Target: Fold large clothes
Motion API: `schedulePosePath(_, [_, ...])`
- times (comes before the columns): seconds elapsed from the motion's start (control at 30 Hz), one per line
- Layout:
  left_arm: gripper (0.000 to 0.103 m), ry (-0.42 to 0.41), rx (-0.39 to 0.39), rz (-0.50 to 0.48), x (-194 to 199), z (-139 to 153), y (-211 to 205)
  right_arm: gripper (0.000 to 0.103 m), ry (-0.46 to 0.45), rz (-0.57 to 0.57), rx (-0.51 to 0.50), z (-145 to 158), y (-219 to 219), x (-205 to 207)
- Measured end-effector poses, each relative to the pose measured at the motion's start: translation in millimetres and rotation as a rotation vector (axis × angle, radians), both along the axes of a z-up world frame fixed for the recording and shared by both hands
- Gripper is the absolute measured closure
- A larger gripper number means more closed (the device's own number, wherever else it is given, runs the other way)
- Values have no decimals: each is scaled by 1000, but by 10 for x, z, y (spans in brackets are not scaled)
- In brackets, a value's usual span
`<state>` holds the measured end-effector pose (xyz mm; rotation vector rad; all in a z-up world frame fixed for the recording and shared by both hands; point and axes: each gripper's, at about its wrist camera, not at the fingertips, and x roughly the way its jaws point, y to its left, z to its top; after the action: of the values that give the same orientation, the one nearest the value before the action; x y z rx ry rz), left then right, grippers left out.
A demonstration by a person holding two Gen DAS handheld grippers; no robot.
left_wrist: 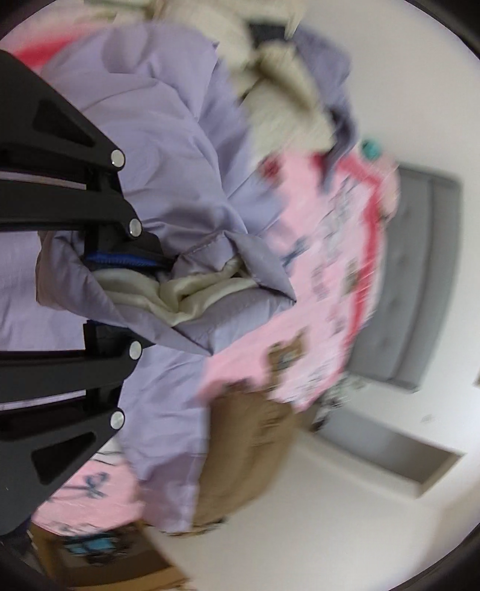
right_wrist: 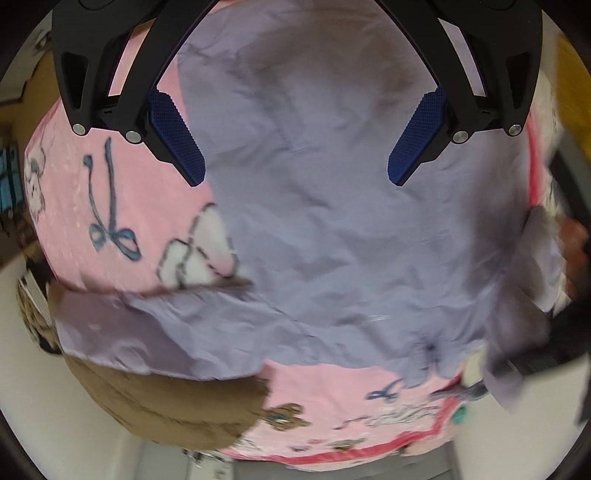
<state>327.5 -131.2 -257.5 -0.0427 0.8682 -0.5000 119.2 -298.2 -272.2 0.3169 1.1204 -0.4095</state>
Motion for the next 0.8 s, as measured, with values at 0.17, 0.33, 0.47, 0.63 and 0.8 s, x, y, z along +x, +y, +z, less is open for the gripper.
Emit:
schedulePosePath(0.17, [84,49,59,-19,-147,-681,-442,8,9,-45,-14,-181,-288,-42])
schedulePosePath(0.33, [83,49,102,-25,-213,-1003,-694,8,-37,-41,-47,-215,-423,48])
schedulePosePath(0.47, [71,38,93,-35,-183,-1070,-717,8,-91,-30,-51,-167,-541,200])
schedulePosePath(0.63, [29,-17,16,-233,-436,-891,-704,8,-172,56,-3,-86,-581,504])
schedulePosePath(0.8, [21,-110,113,-260,-801,-622,44,8,-230,203,119,-55,-496,1004])
